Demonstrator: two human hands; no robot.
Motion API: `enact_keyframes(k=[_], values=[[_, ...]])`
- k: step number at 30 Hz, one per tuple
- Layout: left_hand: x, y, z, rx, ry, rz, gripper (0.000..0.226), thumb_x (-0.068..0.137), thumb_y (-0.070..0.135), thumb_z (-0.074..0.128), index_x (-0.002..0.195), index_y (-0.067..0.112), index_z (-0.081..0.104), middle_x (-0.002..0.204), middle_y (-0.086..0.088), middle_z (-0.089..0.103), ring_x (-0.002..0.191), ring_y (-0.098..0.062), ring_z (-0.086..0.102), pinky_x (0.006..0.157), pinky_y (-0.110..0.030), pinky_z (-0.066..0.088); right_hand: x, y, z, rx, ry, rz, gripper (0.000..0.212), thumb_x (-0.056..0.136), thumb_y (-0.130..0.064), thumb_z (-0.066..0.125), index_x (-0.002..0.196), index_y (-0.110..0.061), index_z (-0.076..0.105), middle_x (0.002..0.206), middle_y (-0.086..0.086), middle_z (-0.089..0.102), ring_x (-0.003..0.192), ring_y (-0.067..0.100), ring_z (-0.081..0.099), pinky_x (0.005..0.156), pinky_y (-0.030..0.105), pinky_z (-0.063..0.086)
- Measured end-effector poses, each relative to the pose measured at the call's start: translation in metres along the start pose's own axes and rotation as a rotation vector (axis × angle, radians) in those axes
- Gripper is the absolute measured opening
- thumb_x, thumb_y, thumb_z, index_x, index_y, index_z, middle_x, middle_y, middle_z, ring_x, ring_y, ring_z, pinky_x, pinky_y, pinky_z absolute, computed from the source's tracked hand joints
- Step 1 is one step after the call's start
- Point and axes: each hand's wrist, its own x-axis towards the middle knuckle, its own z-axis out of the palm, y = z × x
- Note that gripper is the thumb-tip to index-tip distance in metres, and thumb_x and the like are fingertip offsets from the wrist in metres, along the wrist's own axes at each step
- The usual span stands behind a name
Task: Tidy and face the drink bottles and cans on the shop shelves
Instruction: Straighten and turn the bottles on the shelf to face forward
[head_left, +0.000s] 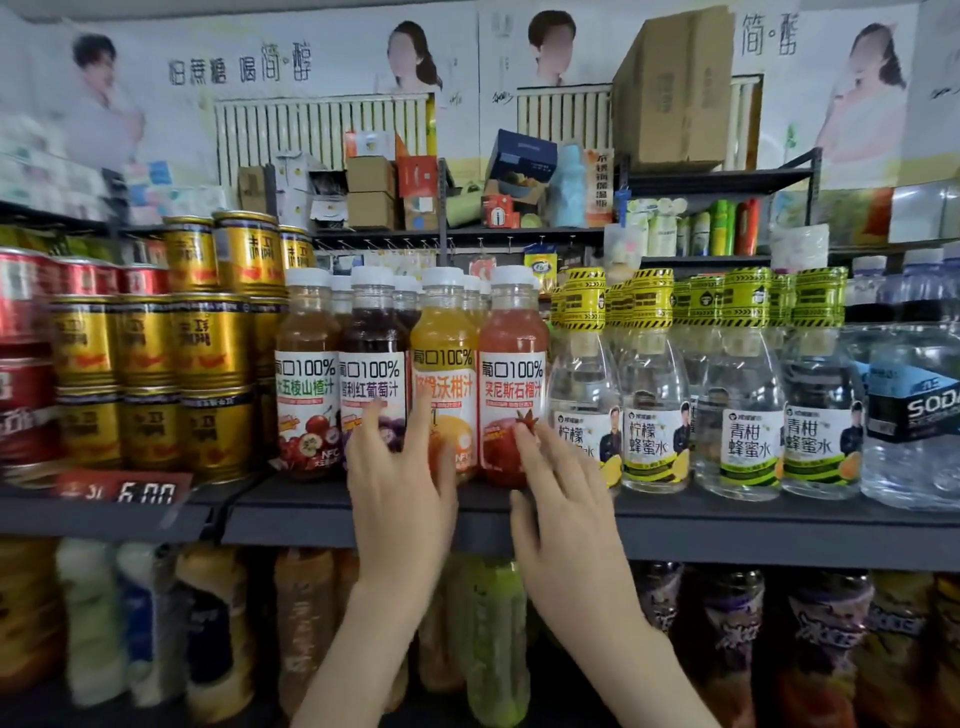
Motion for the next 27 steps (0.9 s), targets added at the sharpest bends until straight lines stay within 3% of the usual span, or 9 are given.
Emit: enact_keyframes(k=[4,6,9,14,18,22,27], values=[[0.008,-0.027,-0.009,0.007,-0.237,-0.019,0.072,0.094,0.026,0.051,0.146,0.038,0.003,0.157,-0.012,-0.006,0.144,-0.031,-0.001,0.114,-0.045,0.017,0.004,-0.008,0.018,-0.117,-0.143,-0.028,0.053,0.093,-0.033,0.035,0.134,-0.002,0.049,0.14,0.011,0.048,0.132,0.026,0.043,0.112,0.033,0.017],[0.01,-0.03,-0.012,-0.018,-0.308,-0.052,0.079,0.096,0.016,0.047,0.139,0.046,-0.012,0.155,-0.002,-0.021,0.145,-0.024,-0.008,0.116,-0.042,0.019,0.005,-0.008,0.025,-0.172,-0.163,-0.013,0.053,0.093,-0.034,0.033,0.13,-0.001,0.053,0.137,0.012,0.051,0.128,0.026,0.048,0.11,0.032,0.024],[0.012,-0.028,-0.012,-0.023,-0.312,-0.076,0.088,0.093,-0.002,0.047,0.141,0.046,-0.009,0.152,0.005,-0.026,0.145,-0.022,-0.005,0.114,-0.04,0.025,0.005,-0.007,0.031,-0.215,-0.165,0.005,0.053,0.093,-0.031,0.03,0.128,-0.001,0.055,0.135,0.012,0.053,0.125,0.026,0.051,0.104,0.033,0.039],[0.012,-0.023,-0.011,-0.011,-0.285,-0.077,0.082,0.093,-0.005,0.045,0.148,0.038,0.002,0.153,0.0,-0.023,0.145,-0.025,-0.004,0.115,-0.037,0.018,0.006,-0.008,0.028,-0.203,-0.151,0.002,0.051,0.092,-0.028,0.031,0.125,0.001,0.058,0.132,0.015,0.055,0.122,0.028,0.054,0.099,0.039,0.041],[0.005,-0.012,-0.012,-0.001,-0.281,-0.075,0.065,0.097,0.012,0.045,0.148,0.036,0.011,0.157,-0.01,-0.014,0.144,-0.032,-0.004,0.112,-0.041,0.022,-0.002,-0.002,0.009,-0.116,-0.076,-0.025,0.051,0.094,-0.028,0.033,0.132,-0.001,0.052,0.139,0.014,0.049,0.131,0.026,0.045,0.109,0.035,0.034],[-0.012,0.009,-0.004,-0.059,-0.26,0.056,0.055,0.096,0.022,0.05,0.146,0.032,0.029,0.157,-0.014,0.004,0.144,-0.036,0.005,0.113,-0.046,0.02,-0.009,0.017,-0.011,-0.106,-0.029,0.142,0.054,0.092,-0.017,0.045,0.143,-0.002,0.035,0.148,0.022,0.033,0.137,0.036,0.032,0.109,0.046,0.036],[-0.013,0.035,0.002,-0.121,-0.27,-0.028,0.064,0.091,0.031,0.059,0.146,0.029,0.028,0.154,-0.011,0.019,0.139,-0.031,0.018,0.109,-0.041,0.029,0.01,0.02,-0.018,-0.063,-0.11,0.351,0.081,0.09,-0.025,0.061,0.15,-0.007,0.01,0.144,0.013,0.038,0.13,0.029,0.037,0.103,0.036,0.035]])
